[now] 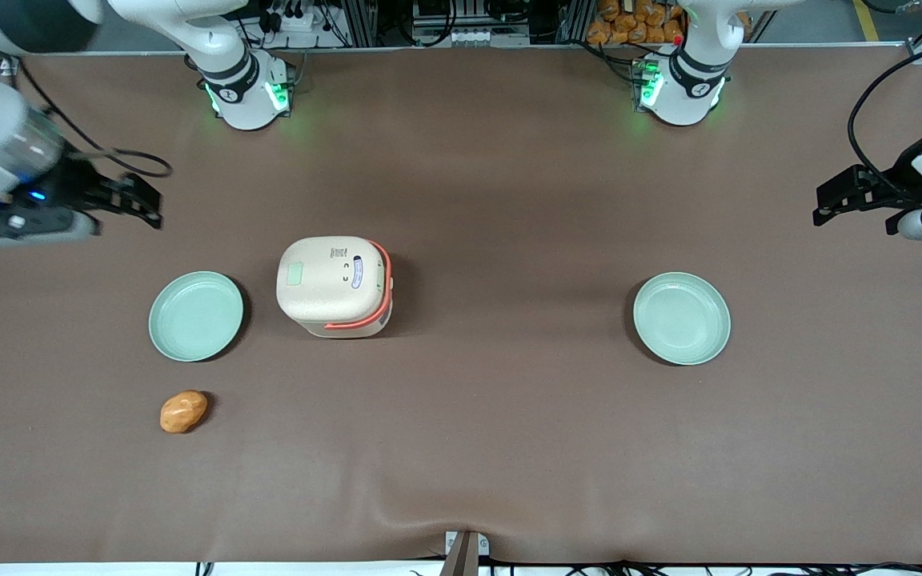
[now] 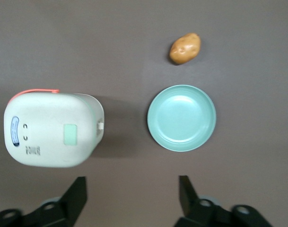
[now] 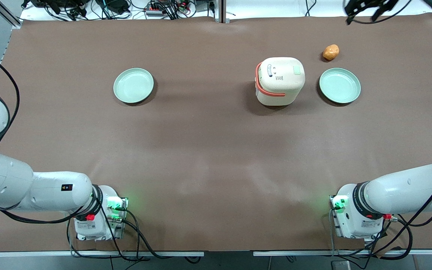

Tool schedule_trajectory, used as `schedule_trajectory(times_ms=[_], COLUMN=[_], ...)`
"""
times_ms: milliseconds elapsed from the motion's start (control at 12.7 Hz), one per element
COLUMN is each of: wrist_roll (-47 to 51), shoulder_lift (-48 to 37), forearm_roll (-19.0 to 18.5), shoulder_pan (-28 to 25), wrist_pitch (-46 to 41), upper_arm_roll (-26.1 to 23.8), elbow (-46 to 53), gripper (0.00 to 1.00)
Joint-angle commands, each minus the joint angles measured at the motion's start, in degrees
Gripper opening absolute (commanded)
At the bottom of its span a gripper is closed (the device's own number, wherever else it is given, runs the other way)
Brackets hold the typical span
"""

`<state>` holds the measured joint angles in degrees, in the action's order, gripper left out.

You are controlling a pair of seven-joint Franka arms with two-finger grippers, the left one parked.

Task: Press rice cooker button with right arm
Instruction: 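Reach the right gripper over the green plate to the rice cooker's front button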

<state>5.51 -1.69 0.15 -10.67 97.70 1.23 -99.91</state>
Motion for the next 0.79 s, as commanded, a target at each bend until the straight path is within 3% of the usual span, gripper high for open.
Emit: schedule_trajectory(times_ms=[0, 237, 395, 553, 711], wrist_roll=[2.93, 3.72, 6.26, 10.90, 11.37], shoulder_lift=[2.99, 6.08, 6.96, 8.01, 8.63], forearm_roll=[0.73, 1.61, 1.70, 1.79, 1.79], shoulder_pan=[-0.14, -1.02, -1.10, -1.10, -1.89], wrist_pitch=[2.05, 6.00, 8.55, 9.35, 9.96], upper_arm_roll=[-1.49, -2.37, -3.25, -5.27, -5.36], elbow=[-0.29, -1.33, -3.00, -3.19, -3.79], gripper=[0.49, 0.12, 0.09, 0.00, 0.00])
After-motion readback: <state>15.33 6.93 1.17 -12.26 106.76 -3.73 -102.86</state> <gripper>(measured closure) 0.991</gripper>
